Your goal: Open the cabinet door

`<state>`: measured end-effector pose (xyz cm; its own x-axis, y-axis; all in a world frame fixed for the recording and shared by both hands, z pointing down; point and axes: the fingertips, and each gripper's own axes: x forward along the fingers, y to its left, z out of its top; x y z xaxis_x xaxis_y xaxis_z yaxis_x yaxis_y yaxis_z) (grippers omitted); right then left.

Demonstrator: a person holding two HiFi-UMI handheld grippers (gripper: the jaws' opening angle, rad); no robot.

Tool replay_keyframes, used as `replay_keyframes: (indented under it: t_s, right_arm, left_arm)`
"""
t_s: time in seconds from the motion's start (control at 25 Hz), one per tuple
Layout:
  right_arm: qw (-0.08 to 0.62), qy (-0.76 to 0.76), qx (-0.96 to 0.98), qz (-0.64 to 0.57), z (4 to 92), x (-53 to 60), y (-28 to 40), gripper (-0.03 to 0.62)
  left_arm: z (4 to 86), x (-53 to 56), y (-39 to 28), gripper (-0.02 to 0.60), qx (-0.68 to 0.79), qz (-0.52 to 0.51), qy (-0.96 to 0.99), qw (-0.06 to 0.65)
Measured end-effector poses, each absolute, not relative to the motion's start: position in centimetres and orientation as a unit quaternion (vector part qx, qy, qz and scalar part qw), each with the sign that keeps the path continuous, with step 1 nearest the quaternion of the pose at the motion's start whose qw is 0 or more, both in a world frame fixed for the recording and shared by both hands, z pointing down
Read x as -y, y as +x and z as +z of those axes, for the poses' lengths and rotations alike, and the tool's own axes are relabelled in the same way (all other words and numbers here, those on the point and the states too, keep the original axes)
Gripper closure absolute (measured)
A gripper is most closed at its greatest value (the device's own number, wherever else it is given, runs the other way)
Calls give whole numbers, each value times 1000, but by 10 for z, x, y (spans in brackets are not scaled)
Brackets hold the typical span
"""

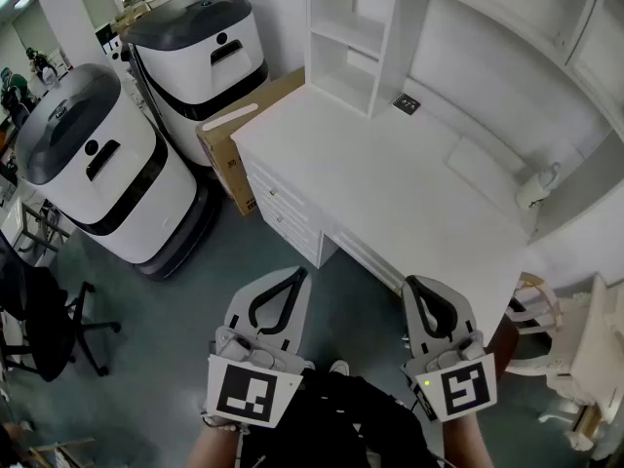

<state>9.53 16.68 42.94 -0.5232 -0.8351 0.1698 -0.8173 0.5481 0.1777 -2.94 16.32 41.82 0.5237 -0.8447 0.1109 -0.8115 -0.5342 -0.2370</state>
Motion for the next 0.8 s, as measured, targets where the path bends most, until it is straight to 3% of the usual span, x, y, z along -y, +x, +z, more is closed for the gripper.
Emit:
replay_keyframes:
  t_s: [0.8]
  right_arm:
    - [107, 492, 864, -24, 424, -172, 96, 594]
  left_arm:
    - [417, -169, -38, 584, -474, -103, -871, 73]
